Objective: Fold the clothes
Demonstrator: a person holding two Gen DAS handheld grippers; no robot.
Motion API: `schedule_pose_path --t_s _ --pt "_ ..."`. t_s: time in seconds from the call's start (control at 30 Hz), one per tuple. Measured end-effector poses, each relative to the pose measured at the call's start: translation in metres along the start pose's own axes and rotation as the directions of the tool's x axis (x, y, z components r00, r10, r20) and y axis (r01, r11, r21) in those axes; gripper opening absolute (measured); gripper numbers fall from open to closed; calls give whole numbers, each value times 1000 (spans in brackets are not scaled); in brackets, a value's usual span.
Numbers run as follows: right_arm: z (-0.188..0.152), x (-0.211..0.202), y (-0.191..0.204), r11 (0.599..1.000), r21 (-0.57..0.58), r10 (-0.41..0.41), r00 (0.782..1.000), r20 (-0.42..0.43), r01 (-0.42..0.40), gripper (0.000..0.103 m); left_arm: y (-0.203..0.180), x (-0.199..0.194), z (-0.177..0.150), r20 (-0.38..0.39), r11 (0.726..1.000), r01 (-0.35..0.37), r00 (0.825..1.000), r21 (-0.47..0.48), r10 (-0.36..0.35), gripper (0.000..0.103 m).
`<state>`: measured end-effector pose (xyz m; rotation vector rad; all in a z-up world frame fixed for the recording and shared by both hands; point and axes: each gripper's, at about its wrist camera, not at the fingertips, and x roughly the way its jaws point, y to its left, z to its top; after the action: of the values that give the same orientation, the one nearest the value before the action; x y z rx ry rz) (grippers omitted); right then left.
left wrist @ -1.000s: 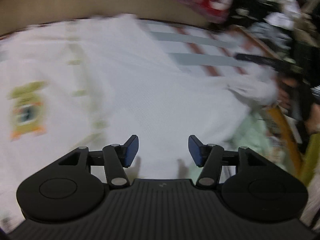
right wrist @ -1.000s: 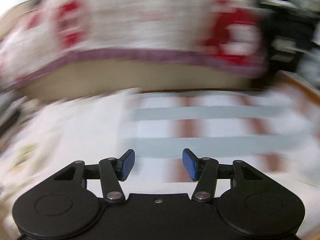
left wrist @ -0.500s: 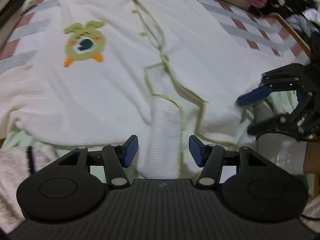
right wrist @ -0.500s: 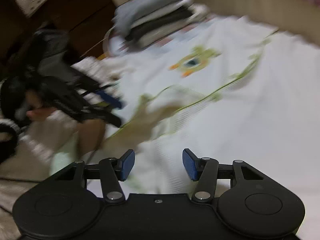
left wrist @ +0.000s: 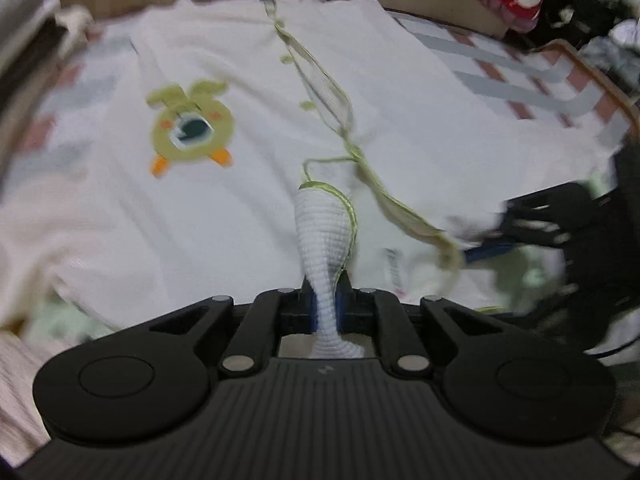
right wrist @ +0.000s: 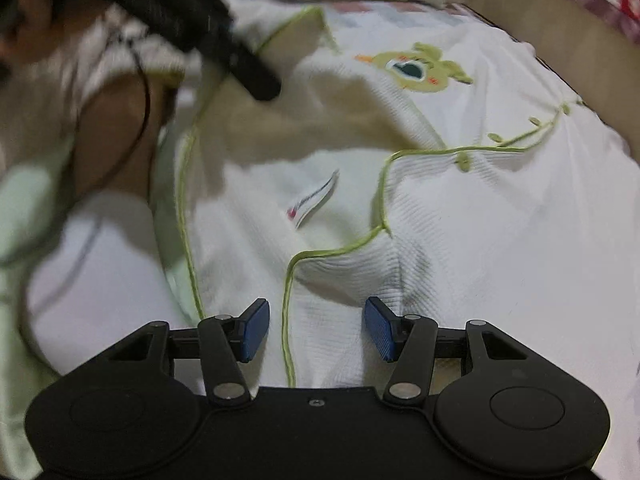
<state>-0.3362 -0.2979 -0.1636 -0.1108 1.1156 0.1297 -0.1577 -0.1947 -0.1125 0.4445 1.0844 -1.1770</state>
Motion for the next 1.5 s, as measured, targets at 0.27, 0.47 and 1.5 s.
schedule_pose_path --t_s 0.27,0.47,1.5 --pt "-4 -2 -1 998 -45 -36 998 47 38 6 -9 15 -7 -20 998 -28 999 57 29 9" --pt "-5 -35 -35 991 28 122 980 157 -128 6 -8 -23 20 106 990 35 993 133 -49 7" --pt "35 -32 -59 893 246 319 915 246 -377 54 -12 -35 -2 -28 979 194 981 67 -193 33"
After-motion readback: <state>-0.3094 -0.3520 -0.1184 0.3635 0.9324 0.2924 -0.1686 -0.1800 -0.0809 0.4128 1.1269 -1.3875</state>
